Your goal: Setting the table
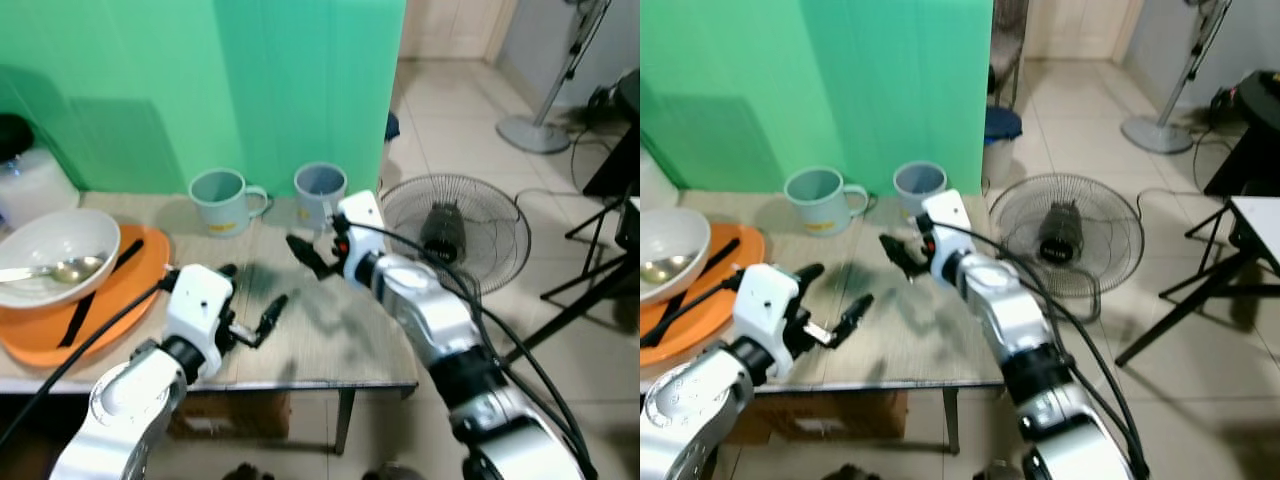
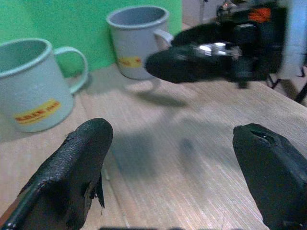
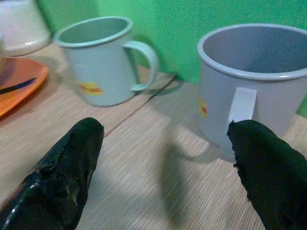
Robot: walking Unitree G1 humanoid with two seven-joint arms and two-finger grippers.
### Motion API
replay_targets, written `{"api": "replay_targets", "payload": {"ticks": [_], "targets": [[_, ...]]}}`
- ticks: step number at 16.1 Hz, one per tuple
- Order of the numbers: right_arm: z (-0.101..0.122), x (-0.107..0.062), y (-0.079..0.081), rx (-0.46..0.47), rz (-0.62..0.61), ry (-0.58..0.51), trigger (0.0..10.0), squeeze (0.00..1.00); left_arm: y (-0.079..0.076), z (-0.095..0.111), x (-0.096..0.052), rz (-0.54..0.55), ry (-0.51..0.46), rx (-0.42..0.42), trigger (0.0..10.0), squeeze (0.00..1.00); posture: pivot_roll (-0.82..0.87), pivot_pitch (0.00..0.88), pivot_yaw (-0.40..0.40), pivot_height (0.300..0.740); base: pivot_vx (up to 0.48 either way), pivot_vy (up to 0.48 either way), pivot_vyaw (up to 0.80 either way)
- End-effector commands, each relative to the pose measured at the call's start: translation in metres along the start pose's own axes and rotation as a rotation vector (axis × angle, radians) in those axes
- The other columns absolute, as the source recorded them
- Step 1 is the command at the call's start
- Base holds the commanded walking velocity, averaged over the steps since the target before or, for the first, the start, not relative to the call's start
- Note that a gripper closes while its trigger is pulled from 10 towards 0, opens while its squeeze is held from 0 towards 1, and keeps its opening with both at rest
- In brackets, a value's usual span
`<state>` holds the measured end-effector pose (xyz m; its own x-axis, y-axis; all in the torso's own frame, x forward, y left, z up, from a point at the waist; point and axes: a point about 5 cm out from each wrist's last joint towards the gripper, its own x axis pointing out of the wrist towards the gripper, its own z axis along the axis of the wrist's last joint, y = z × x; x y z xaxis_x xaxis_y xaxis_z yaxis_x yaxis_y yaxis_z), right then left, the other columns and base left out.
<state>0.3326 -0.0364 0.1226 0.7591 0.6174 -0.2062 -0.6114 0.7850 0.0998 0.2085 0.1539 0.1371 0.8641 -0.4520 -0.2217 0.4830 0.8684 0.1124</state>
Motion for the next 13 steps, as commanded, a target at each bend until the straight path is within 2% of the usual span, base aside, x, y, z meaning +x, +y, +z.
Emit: {"api": "replay_targets", "payload": {"ticks": [1, 4, 13], "targets": [[-0.008, 0.002, -0.007, 0.023, -0.07, 0.034, 10.0, 0.0, -0.001, 0.003, -0.002, -0.017, -0.004, 0.009, 10.0, 0.0, -0.07, 0.057, 0.024, 0.74, 0.0, 0.0, 0.0], [-0.003, 0.006, -0.009, 0.082, -0.115, 0.006, 10.0, 0.0, -0.003, 0.003, -0.001, -0.028, -0.004, 0.003, 10.0, 0.0, -0.07, 0.056, 0.025, 0.74, 0.0, 0.0, 0.0], [0.014, -0.003, -0.019, 0.073, -0.15, -0.106, 10.0, 0.0, -0.006, 0.002, -0.002, -0.047, 0.002, -0.001, 10.0, 0.0, -0.07, 0.053, 0.025, 0.74, 0.0, 0.0, 0.0]]}}
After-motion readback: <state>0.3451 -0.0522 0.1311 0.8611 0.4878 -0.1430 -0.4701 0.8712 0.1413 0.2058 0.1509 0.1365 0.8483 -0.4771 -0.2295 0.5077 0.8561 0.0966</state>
